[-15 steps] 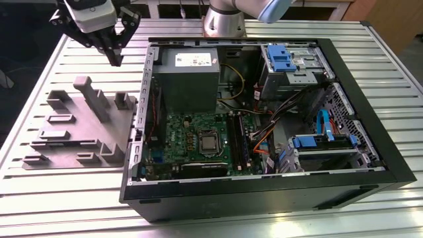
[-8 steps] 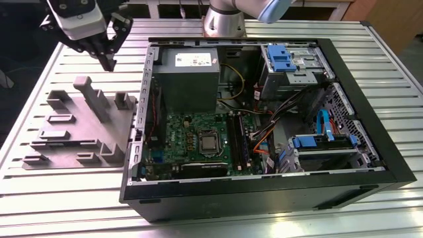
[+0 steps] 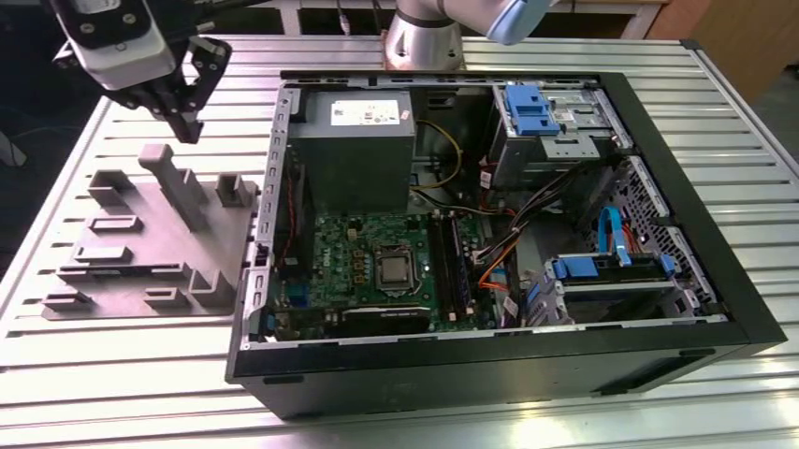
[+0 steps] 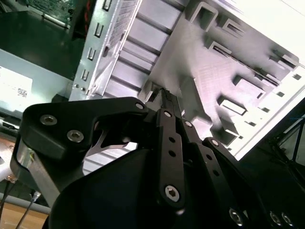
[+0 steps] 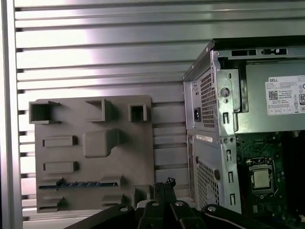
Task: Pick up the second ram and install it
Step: 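Reach for the second ram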
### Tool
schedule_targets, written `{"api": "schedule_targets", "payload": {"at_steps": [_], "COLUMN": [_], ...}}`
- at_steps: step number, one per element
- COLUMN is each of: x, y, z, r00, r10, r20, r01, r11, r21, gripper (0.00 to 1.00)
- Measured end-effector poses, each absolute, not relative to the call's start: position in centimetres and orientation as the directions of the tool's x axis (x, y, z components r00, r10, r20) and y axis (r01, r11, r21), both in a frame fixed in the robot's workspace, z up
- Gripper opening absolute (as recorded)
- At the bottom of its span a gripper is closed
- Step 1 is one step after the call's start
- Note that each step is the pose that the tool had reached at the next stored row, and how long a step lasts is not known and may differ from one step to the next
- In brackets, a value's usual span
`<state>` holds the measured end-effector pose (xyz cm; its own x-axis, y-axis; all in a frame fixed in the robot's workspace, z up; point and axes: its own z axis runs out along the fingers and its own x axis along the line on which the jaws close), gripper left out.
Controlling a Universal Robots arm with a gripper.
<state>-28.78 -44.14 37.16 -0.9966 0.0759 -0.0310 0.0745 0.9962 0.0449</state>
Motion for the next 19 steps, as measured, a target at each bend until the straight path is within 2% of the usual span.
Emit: {"api": "schedule_targets", "payload": {"at_steps": [19], "x": [-32.4], "y": [-45.2], "z": [36.1], "r00": [-0.997], "r10": [0.076], "r20": [-0.031], "r01": [0.074], "r11": [0.996], "r21": [0.045], "gripper": [0.1]}}
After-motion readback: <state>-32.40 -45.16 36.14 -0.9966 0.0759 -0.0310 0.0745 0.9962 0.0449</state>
